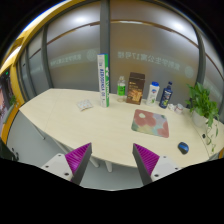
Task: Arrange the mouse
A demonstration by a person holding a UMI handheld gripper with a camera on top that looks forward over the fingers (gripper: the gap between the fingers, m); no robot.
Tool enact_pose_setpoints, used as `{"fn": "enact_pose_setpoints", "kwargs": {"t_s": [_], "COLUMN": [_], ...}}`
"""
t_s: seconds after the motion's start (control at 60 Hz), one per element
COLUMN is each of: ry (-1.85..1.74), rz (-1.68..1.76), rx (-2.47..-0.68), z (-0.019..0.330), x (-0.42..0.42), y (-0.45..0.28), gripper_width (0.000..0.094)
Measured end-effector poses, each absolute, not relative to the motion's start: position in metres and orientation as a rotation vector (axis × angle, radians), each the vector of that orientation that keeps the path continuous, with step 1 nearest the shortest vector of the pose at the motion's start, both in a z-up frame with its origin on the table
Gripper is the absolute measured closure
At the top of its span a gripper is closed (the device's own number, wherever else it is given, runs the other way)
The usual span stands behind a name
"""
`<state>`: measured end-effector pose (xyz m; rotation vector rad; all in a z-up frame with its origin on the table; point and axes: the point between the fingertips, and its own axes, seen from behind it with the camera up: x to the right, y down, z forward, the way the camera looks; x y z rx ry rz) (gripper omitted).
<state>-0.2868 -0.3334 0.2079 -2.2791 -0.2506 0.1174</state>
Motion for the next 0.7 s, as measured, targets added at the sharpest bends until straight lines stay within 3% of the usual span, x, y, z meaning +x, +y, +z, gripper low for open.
{"fn": "enact_pose_setpoints", "kwargs": {"t_s": [0.183, 0.383, 0.7], "ry": [-0.162, 0.001, 0.171], "rz": [0.051, -0.044, -0.172], "rx": [-2.351, -2.411, -2.347], "z": [0.162, 0.087, 0.027], "x": [-0.224, -0.093, 0.104], "y": [-0.348, -0.352, -0.299], "gripper_width": [0.0094, 0.0095, 0.0090]}}
